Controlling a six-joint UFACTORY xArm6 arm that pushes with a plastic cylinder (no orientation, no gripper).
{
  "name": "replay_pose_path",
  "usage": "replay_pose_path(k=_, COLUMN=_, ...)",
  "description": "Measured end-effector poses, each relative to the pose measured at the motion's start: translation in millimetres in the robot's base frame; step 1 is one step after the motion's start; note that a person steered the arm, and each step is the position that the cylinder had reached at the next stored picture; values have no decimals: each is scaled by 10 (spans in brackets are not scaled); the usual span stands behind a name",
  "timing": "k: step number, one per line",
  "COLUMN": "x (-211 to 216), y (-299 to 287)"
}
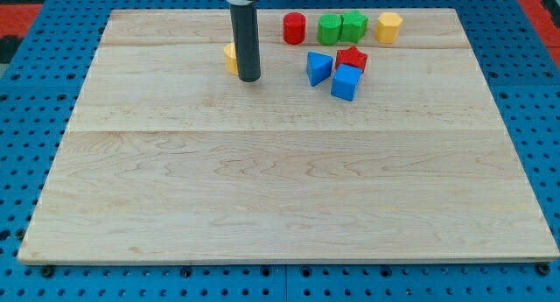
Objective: Move the yellow heart to the top center
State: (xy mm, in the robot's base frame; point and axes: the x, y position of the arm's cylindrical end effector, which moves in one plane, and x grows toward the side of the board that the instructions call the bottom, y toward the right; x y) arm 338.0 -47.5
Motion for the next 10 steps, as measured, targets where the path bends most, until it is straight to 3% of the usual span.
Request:
replay_pose_path(k=1, x=-49, y=9)
replay_pose_path(k=2, x=322, y=-40)
replay_pose_path(k=4, x=-182, y=-131)
replay_pose_path(k=5, x=79, y=-92)
replay_pose_path(k=7, x=-202, y=-515)
replay_pose_path(k=8, x=-639, y=-181)
replay_pose_path(k=10, x=-650, y=23)
